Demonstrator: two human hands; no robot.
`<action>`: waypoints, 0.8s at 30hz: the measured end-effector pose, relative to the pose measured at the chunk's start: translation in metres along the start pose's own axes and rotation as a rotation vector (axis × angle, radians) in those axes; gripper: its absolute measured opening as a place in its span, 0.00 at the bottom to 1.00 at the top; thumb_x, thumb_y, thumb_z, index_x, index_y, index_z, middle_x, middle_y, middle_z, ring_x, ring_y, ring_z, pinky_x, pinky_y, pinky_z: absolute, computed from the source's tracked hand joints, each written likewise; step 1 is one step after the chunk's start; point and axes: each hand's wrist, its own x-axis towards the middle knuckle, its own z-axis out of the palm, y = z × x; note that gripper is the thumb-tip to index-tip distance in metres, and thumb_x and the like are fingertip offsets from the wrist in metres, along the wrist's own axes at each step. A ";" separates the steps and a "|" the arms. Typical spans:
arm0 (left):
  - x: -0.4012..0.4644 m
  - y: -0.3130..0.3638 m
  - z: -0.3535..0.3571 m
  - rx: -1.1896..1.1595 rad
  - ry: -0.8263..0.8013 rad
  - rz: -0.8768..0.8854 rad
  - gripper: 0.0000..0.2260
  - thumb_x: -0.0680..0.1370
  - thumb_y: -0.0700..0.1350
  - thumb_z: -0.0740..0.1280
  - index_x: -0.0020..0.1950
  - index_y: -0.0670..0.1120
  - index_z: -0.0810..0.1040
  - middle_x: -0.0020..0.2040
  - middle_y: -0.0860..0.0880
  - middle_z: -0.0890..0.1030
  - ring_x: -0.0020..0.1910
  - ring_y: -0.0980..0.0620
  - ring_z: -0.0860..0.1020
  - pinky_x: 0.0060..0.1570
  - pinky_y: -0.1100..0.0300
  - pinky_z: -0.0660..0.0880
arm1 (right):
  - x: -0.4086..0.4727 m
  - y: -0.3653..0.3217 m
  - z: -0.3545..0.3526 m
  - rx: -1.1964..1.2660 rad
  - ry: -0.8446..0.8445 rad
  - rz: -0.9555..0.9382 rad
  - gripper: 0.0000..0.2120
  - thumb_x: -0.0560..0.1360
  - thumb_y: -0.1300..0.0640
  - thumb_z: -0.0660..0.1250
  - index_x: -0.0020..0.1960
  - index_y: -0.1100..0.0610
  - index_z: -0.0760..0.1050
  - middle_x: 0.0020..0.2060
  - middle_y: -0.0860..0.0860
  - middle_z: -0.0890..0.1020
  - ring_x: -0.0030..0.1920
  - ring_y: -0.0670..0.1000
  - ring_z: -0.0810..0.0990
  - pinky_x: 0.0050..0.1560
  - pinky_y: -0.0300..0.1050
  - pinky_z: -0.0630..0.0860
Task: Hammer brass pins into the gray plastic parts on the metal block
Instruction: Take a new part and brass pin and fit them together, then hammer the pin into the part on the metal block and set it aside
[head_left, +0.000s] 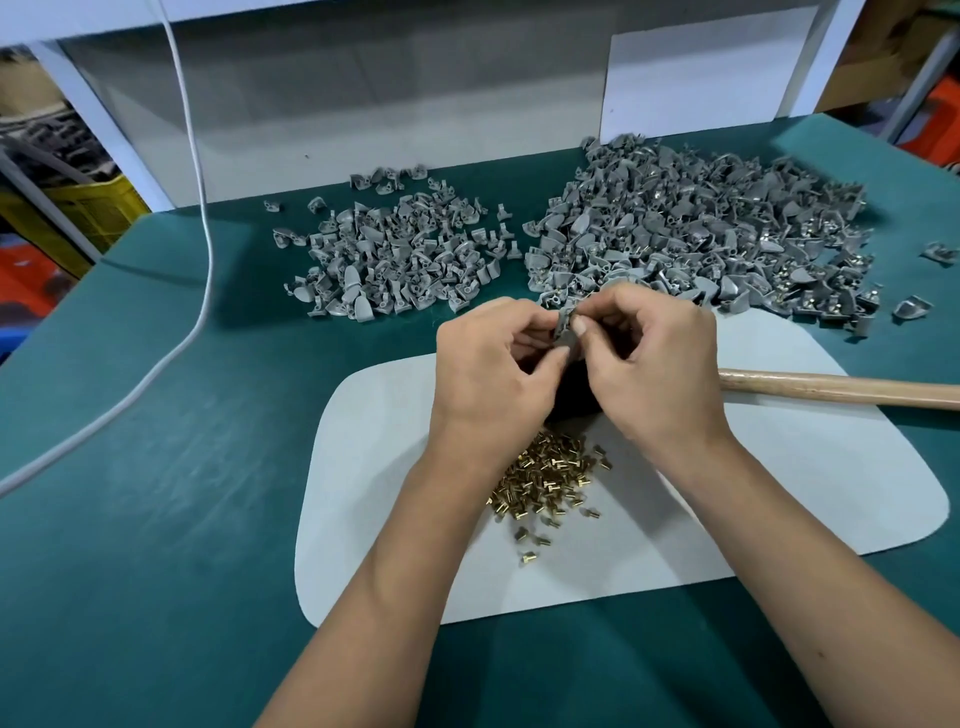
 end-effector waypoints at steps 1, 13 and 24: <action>0.000 0.000 -0.001 0.040 -0.006 0.012 0.06 0.70 0.41 0.74 0.46 0.43 0.85 0.41 0.50 0.84 0.41 0.49 0.84 0.43 0.48 0.82 | 0.001 -0.001 -0.001 -0.004 -0.018 0.000 0.04 0.74 0.64 0.73 0.46 0.57 0.85 0.38 0.47 0.85 0.40 0.45 0.82 0.46 0.39 0.79; 0.008 -0.004 -0.016 0.239 0.040 0.053 0.06 0.76 0.42 0.76 0.52 0.46 0.88 0.47 0.52 0.84 0.52 0.52 0.78 0.57 0.63 0.74 | 0.044 0.036 -0.067 -0.520 -0.647 0.116 0.05 0.74 0.58 0.74 0.43 0.50 0.80 0.36 0.44 0.82 0.39 0.45 0.81 0.42 0.43 0.77; 0.010 -0.012 -0.024 0.198 -0.071 -0.161 0.04 0.72 0.48 0.80 0.44 0.54 0.88 0.53 0.59 0.82 0.61 0.55 0.69 0.59 0.70 0.63 | 0.042 0.059 -0.078 -0.511 -0.684 0.081 0.05 0.80 0.57 0.70 0.46 0.50 0.75 0.40 0.44 0.80 0.41 0.43 0.76 0.38 0.43 0.69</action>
